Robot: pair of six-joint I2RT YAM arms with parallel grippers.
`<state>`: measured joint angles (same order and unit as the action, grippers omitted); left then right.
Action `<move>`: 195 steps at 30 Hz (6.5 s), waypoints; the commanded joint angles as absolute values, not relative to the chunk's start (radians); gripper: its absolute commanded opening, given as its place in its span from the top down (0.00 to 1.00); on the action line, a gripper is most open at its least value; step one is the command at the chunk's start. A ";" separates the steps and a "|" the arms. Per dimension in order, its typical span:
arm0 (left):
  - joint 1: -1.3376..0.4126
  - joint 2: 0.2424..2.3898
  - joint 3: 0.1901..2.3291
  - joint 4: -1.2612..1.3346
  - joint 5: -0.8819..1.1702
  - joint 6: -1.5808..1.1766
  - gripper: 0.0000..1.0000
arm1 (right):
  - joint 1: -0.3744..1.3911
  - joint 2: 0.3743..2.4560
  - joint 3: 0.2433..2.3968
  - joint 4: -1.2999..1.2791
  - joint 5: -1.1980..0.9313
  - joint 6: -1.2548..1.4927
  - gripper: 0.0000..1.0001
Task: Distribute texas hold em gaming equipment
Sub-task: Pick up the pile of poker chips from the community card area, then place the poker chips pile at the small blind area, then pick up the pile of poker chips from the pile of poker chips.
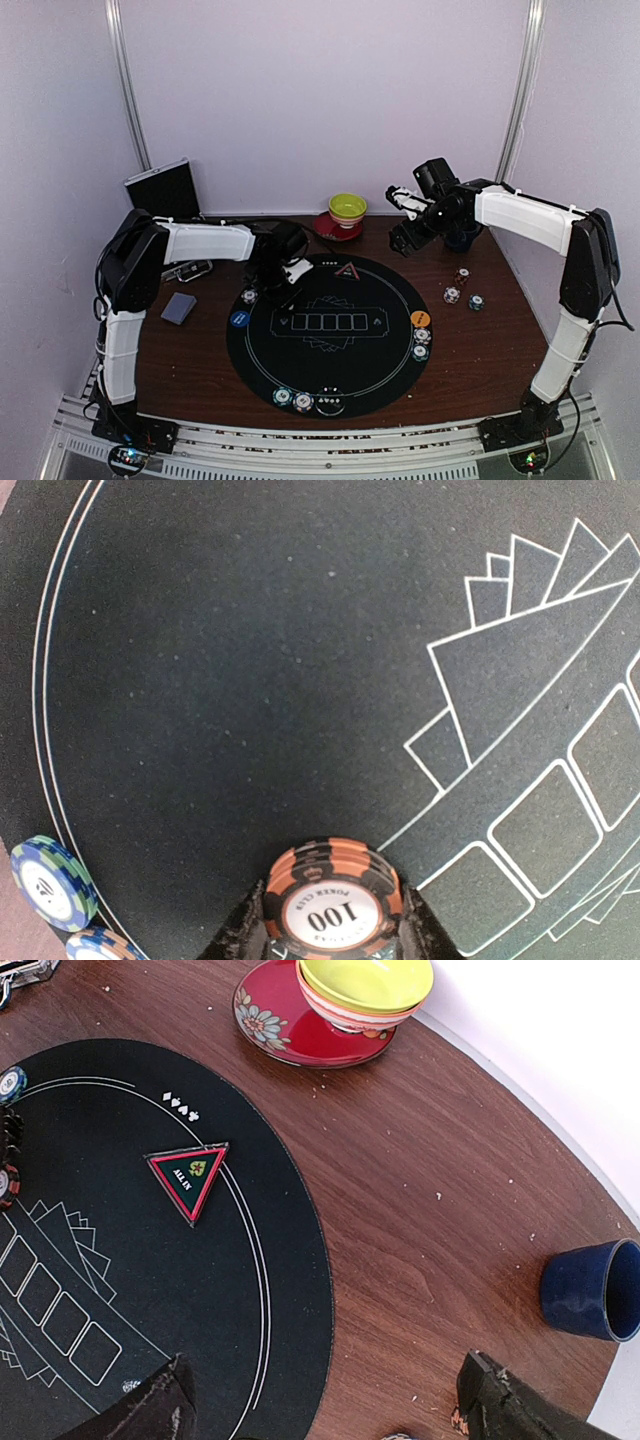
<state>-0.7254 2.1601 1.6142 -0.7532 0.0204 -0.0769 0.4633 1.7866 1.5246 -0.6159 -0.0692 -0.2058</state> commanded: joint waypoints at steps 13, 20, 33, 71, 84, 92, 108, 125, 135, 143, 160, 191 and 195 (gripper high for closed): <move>-0.700 2.124 1.663 -0.698 -0.068 -0.088 1.00 | 0.463 1.747 1.514 -0.604 -0.062 -0.201 0.08; -0.684 2.135 1.717 -0.698 -0.080 -0.077 1.00 | 0.463 1.747 1.514 -0.604 -0.061 -0.201 0.08; -0.615 2.199 1.812 -0.698 -0.097 -0.049 1.00 | 0.464 1.745 1.512 -0.604 -0.064 -0.201 0.08; -0.553 2.317 1.865 -0.739 -0.144 -0.035 1.00 | 0.463 1.756 1.508 -0.600 -0.065 -0.204 0.08; -0.553 2.322 1.862 -0.753 -0.141 -0.034 0.57 | 0.463 1.758 1.508 -0.600 -0.063 -0.206 0.08; -0.552 2.309 1.876 -0.756 -0.164 -0.043 0.25 | 0.463 1.758 1.506 -0.598 -0.059 -0.206 0.07; -0.662 2.106 2.058 -0.858 -0.155 -0.139 0.02 | 0.447 1.756 1.506 -0.589 -0.023 -0.197 0.03; -0.730 1.530 1.254 -0.604 -0.213 -0.276 0.02 | 0.191 1.797 1.536 -0.670 -0.025 -0.141 0.03; -0.731 1.373 1.090 -0.518 -0.187 -0.261 0.02 | 0.088 1.887 1.519 -0.691 -0.035 -0.154 0.05; -0.730 1.383 1.069 -0.506 -0.199 -0.253 0.02 | 0.060 1.981 1.514 -0.725 -0.052 -0.178 0.10; -0.731 1.397 1.074 -0.507 -0.219 -0.252 0.02 | 0.008 1.934 1.466 -0.754 -0.142 -0.198 0.16; -0.731 1.408 1.075 -0.509 -0.267 -0.247 0.02 | 0.066 2.003 1.462 -0.709 -0.073 -0.186 0.26; -0.731 1.413 1.075 -0.509 -0.266 -0.247 0.02 | 0.066 2.007 1.462 -0.711 -0.075 -0.188 0.28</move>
<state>-0.7341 1.4021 1.0714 -0.5465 -0.2535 -0.2562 0.0616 1.9884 1.4666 -0.7208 -0.0956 -0.1871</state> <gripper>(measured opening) 0.978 0.723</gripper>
